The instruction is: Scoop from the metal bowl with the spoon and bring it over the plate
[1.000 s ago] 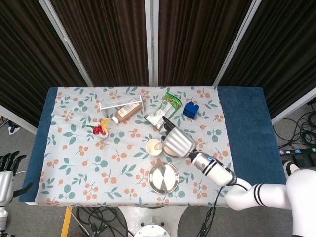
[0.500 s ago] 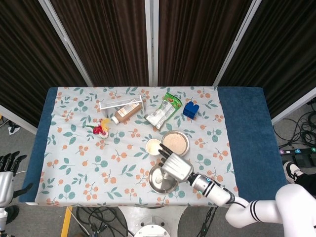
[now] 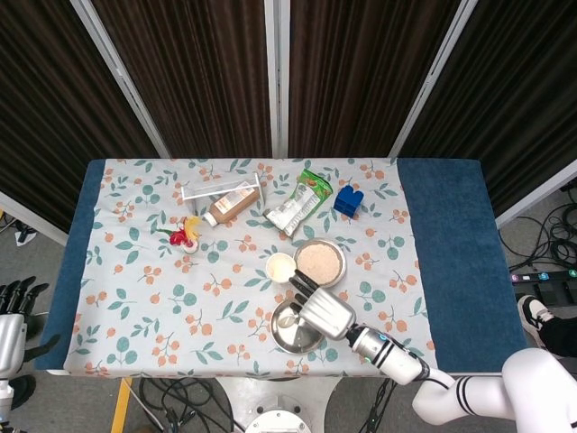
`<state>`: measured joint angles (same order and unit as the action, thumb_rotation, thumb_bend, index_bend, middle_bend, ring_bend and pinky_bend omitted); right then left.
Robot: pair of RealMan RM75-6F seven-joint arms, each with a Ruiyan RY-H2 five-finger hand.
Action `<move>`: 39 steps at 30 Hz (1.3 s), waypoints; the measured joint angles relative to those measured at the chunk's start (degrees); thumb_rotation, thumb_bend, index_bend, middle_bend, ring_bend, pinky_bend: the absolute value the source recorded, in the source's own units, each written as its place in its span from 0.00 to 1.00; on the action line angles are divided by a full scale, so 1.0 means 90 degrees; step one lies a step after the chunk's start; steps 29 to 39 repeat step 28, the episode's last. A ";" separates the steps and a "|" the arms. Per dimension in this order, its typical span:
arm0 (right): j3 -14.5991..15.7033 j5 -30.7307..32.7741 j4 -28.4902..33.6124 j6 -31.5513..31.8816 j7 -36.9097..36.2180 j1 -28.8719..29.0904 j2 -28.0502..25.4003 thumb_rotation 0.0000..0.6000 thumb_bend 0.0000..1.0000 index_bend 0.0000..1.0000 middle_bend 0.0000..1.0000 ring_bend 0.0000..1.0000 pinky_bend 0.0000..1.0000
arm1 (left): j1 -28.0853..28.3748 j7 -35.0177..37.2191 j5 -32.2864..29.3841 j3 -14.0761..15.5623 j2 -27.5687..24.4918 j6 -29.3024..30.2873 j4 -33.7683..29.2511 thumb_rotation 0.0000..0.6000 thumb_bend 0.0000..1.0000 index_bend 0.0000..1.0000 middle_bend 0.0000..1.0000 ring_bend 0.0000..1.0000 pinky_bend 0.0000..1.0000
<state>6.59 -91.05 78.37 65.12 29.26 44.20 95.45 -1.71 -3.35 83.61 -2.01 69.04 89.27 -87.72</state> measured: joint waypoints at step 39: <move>-0.0044 0.0893 0.1720 0.2957 -0.2538 -0.3305 -0.3454 1.00 0.23 0.00 0.03 0.00 0.00 | 0.0145 -0.0181 0.0254 -0.0070 0.0184 0.0128 0.0085 1.00 0.07 0.26 0.22 0.12 0.11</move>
